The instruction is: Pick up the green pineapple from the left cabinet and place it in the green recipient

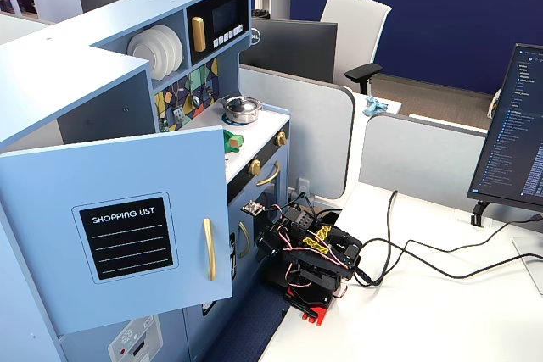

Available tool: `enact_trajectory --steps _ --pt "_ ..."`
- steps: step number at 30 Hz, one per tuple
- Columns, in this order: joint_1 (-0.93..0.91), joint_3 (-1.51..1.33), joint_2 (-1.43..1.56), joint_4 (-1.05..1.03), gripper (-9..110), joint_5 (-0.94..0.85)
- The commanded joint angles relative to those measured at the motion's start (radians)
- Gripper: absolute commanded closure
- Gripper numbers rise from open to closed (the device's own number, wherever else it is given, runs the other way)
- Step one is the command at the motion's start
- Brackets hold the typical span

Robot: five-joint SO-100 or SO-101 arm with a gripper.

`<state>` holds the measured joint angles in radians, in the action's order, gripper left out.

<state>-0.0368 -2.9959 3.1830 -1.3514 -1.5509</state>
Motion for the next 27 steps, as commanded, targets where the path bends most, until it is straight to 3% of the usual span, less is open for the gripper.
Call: enact_trajectory --steps 1,12,17,22,27 --pt "0.072 -0.002 -0.005 -0.175 101 -0.038" --pt "0.11 0.0 -0.009 -0.11 101 -0.071" --pt "0.345 0.069 -0.129 0.31 101 -0.058" --pt "0.65 0.153 -0.298 0.963 101 -0.184" --pt "0.874 0.43 -0.5 1.135 98 -0.255"
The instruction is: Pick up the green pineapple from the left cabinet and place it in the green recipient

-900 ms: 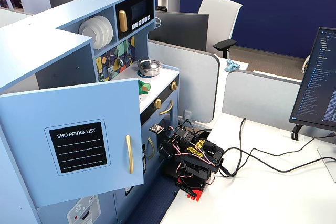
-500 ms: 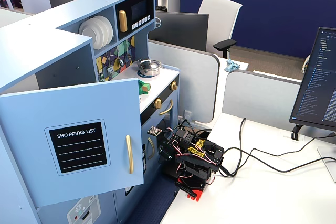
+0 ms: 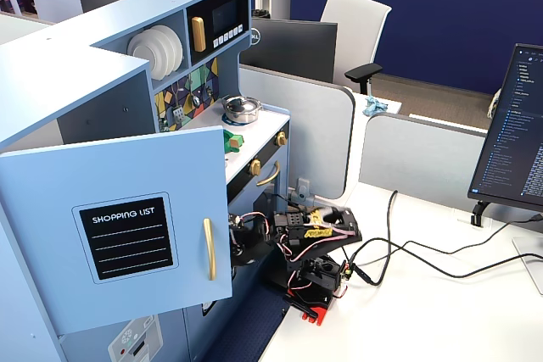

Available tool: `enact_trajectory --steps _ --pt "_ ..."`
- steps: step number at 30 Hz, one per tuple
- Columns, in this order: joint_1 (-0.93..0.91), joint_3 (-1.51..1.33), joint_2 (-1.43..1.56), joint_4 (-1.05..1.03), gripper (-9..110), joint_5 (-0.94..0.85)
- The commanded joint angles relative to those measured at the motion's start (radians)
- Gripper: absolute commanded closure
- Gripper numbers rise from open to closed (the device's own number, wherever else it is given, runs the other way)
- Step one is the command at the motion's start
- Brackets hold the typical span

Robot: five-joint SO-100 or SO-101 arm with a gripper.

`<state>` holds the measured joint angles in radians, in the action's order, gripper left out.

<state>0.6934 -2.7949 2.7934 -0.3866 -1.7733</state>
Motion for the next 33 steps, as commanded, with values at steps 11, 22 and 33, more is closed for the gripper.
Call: enact_trajectory --steps 11,22,33 --pt "0.135 0.525 -0.448 0.38 80 0.02" --pt "0.025 0.718 -0.723 0.612 78 0.051" --pt "0.046 0.776 -0.851 0.723 76 0.071"
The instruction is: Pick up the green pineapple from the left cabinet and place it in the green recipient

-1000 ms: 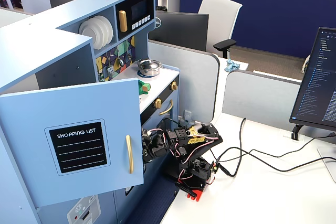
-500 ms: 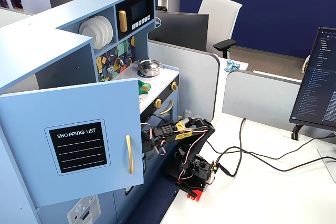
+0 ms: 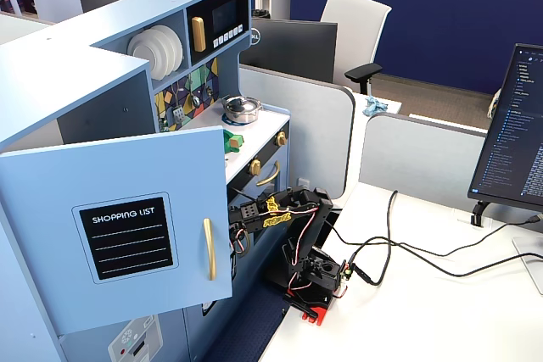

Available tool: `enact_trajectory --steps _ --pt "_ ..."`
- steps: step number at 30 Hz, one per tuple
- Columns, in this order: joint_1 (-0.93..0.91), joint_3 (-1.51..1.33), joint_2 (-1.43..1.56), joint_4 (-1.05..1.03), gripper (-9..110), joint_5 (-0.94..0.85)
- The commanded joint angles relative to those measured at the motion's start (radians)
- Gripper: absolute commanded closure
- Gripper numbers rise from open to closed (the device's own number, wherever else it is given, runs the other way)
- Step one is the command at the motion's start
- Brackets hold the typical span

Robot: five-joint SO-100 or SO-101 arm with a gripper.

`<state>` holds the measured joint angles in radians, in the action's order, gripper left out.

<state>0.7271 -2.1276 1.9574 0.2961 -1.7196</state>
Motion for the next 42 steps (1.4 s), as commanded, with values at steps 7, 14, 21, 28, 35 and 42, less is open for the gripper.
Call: enact_trajectory --steps 7,14,21,28,35,42 --pt "0.011 0.252 -0.135 0.046 73 0.041" --pt "0.025 0.311 -0.222 0.048 74 0.023" --pt "0.028 0.405 -0.322 0.037 74 0.038" --pt "0.034 0.512 -0.414 0.02 73 0.046" --pt "0.038 0.6 -0.494 0.008 74 0.063" --pt "0.051 0.646 -0.541 0.008 79 0.095"
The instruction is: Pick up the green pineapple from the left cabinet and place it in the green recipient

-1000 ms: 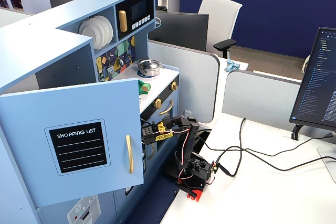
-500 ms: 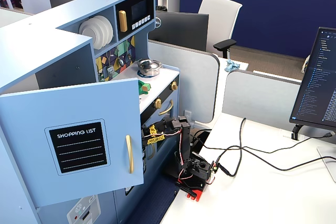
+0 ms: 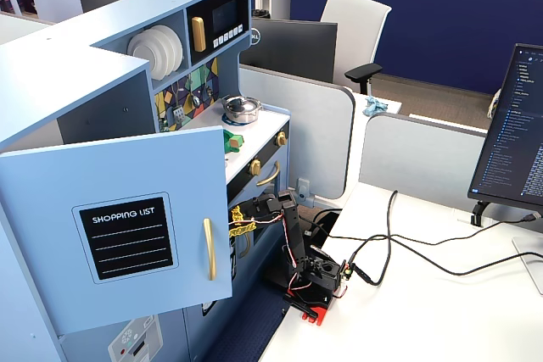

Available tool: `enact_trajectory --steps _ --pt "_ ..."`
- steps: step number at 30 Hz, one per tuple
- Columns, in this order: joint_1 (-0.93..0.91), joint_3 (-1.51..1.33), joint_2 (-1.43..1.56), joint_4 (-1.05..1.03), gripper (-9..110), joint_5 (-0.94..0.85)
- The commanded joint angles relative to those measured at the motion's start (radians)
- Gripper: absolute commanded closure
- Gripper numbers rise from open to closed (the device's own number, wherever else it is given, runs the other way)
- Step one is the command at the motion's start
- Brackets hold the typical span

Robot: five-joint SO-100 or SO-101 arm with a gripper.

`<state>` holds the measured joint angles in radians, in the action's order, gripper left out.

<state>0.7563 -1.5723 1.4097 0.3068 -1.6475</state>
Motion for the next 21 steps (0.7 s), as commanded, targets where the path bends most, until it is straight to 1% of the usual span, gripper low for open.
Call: enact_trajectory --steps 1,2,4,5,7,10,13,17,21 --pt "0.025 0.092 0.006 -0.011 83 0.011" --pt "0.026 0.091 0.008 -0.028 87 -0.012" --pt "0.031 0.083 0.02 -0.064 100 -0.034" --pt "0.032 0.078 0.025 -0.074 101 -0.028" --pt "0.034 0.071 0.04 -0.106 101 -0.037" --pt "0.035 0.032 0.08 -0.098 101 -0.071" --pt "0.017 -0.028 0.176 -0.098 101 -0.167" --pt "-0.003 -0.189 0.462 -0.189 101 -0.353" --pt "-0.031 -0.382 0.802 -0.336 101 -0.42"
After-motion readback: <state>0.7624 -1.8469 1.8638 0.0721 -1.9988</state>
